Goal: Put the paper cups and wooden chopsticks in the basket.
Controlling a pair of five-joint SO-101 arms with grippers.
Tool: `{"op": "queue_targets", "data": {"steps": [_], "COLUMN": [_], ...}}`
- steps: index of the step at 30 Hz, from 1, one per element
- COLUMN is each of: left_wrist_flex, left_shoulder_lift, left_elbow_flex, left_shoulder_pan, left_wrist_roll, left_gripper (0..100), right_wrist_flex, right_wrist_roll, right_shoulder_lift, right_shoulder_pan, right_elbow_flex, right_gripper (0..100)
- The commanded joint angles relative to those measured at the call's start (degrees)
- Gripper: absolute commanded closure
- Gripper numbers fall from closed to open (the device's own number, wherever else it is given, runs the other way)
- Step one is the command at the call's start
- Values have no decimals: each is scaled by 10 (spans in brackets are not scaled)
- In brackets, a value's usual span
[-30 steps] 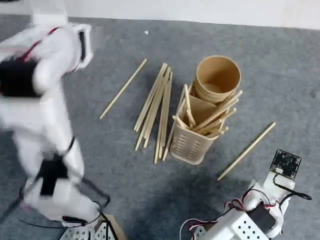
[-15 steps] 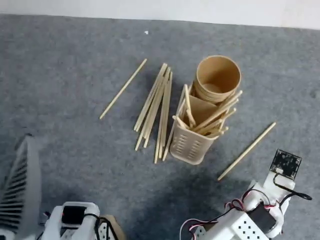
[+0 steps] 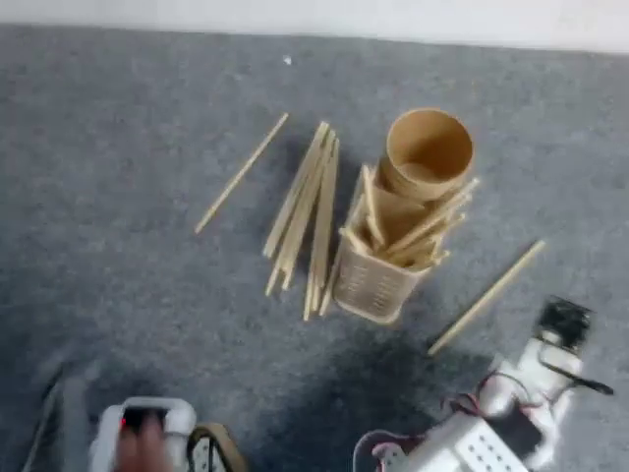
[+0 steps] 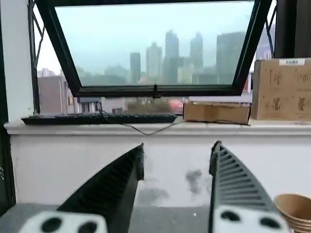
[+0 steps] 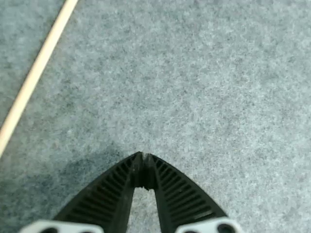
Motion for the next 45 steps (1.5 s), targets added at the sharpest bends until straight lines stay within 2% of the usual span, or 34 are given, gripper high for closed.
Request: {"op": "queue_targets", "data": {"steps": [1,7,11,45], "left_wrist_flex": [-4,14,14,12], "left_shoulder_lift": [2,2,2,2], "left_elbow_flex": [2,-15,-25,-23], "left_shoulder_pan": [-1,-6,-7,-7], "left_wrist_roll": [-5,-5,-5,-5], "left_gripper": [776,776,776,776], "right_wrist_flex": [4,4,4,4], "right_wrist_roll": [3,2,2,3], "right_shoulder_lift": [-1,-1,-1,-2], "right_shoulder_pan": [-47,-267,-344,-351], "right_elbow_flex": [83,83,83,83], "right_gripper": [983,983,983,983]}}
